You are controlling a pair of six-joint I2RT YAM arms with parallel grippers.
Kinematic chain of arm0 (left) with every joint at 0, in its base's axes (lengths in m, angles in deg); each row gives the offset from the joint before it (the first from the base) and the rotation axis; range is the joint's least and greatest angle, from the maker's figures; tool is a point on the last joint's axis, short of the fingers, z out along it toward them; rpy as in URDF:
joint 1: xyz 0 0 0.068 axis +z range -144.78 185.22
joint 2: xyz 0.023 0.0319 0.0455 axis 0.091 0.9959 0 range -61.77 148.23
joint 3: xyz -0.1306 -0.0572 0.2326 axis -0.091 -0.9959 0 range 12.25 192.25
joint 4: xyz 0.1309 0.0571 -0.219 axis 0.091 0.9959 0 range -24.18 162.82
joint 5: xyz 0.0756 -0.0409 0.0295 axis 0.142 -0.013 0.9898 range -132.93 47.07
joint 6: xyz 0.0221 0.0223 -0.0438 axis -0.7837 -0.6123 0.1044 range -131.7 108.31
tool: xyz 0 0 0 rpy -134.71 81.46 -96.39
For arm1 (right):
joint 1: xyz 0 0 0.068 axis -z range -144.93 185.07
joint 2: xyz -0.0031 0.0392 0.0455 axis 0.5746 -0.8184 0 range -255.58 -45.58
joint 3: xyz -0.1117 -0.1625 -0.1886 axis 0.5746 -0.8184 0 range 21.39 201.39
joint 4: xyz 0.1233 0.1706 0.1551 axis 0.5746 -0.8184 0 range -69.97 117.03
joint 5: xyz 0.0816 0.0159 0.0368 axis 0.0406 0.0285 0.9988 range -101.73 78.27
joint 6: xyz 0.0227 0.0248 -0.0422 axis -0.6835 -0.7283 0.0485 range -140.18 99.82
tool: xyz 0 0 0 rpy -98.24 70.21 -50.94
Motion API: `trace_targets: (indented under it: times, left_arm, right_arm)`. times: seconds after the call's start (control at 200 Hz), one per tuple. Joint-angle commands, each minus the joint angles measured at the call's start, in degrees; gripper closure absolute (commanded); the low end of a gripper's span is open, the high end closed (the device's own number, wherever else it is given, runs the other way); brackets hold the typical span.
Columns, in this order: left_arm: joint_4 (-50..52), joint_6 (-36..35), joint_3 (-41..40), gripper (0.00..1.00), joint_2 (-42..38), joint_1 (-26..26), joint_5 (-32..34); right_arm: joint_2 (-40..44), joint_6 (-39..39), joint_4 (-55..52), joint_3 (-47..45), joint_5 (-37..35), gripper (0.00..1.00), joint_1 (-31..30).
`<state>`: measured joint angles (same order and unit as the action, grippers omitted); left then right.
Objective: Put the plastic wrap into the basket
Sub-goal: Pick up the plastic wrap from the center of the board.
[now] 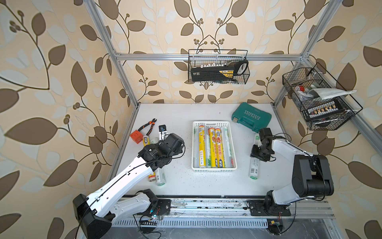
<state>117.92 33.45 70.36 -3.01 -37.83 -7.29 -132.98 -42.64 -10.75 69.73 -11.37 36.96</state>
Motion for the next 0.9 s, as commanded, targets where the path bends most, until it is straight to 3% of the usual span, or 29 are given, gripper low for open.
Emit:
trace_targets:
  times: [0.0,0.365,0.61,0.895]
  left_arm:
    - [-0.4,0.9,-0.3,0.01,-1.1,0.9,0.1]
    - [-0.2,1.0,-0.5,0.01,-1.7,1.0,-0.1]
    - [0.1,1.2,-0.7,0.01,-2.3,1.1,-0.2]
    - [0.4,1.1,-1.1,0.01,-3.5,1.2,-0.3]
  right_arm:
    - [2.3,-0.3,-0.2,0.0,1.5,0.65,-0.3]
    - [11.4,-2.3,-7.2,3.9,3.1,0.71,-5.9]
    - [16.1,-9.3,-9.0,10.8,5.0,0.71,-16.6]
    - [11.2,-15.1,-8.4,20.8,2.3,0.7,-30.0]
